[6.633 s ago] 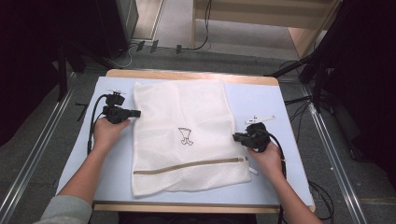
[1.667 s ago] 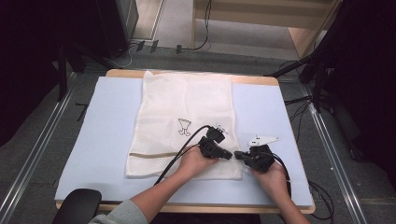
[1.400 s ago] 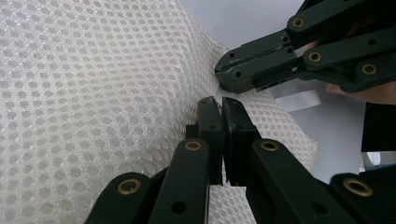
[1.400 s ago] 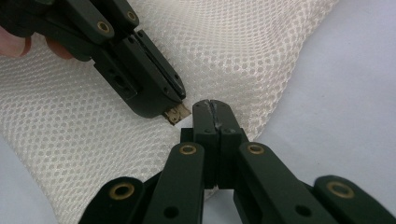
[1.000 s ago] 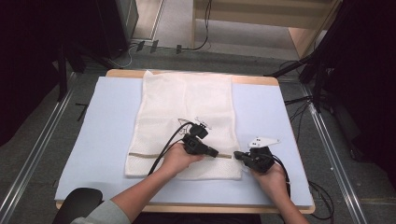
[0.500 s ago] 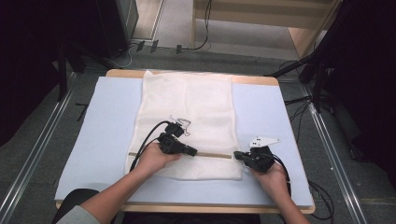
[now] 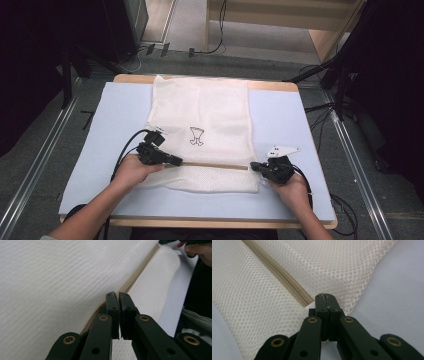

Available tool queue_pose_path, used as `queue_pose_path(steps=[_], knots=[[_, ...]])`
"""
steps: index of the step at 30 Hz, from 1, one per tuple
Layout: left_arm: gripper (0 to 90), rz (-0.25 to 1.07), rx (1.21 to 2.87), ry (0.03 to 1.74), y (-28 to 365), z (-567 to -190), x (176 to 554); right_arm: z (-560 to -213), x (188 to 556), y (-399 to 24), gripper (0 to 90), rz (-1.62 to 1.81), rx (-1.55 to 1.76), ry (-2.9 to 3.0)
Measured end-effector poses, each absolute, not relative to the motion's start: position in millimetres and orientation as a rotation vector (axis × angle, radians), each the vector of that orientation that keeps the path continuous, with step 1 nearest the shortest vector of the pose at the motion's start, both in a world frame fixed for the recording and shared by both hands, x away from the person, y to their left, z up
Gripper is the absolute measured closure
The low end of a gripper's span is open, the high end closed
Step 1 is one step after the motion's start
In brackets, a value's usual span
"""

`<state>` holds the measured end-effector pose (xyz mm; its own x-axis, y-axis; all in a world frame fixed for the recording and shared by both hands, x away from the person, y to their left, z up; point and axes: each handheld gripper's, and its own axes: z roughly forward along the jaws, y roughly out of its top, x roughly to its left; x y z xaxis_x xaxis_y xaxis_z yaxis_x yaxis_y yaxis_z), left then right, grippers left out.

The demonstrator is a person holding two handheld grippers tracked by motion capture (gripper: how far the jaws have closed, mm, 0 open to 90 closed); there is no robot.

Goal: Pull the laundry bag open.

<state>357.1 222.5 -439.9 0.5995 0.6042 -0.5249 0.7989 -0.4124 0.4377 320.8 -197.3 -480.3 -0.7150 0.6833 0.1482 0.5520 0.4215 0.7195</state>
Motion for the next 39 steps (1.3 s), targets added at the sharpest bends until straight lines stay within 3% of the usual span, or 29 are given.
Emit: queue_pose_path(steps=[11, 20, 26, 35, 39], knots=[[89.0, -0.281, 2.083, 1.268, 303, -439, 344, -480, 322, -198, 90.0, 1.173, 1.104, 2.522], [89.1, -0.205, 2.021, 1.358, 334, -437, 336, -479, 326, -199, 90.0, 1.177, 1.093, 2.547], [89.0, -0.155, 1.994, 1.397, 347, -435, 334, -478, 327, -199, 90.0, 1.173, 1.1, 2.56], [87.2, -0.099, 2.063, 1.381, 334, -437, 333, -476, 330, -199, 90.0, 1.164, 1.121, 2.584], [76.0, -0.057, 2.064, 1.327, 332, -435, 332, -474, 334, -200, 85.4, 1.191, 1.12, 2.609]])
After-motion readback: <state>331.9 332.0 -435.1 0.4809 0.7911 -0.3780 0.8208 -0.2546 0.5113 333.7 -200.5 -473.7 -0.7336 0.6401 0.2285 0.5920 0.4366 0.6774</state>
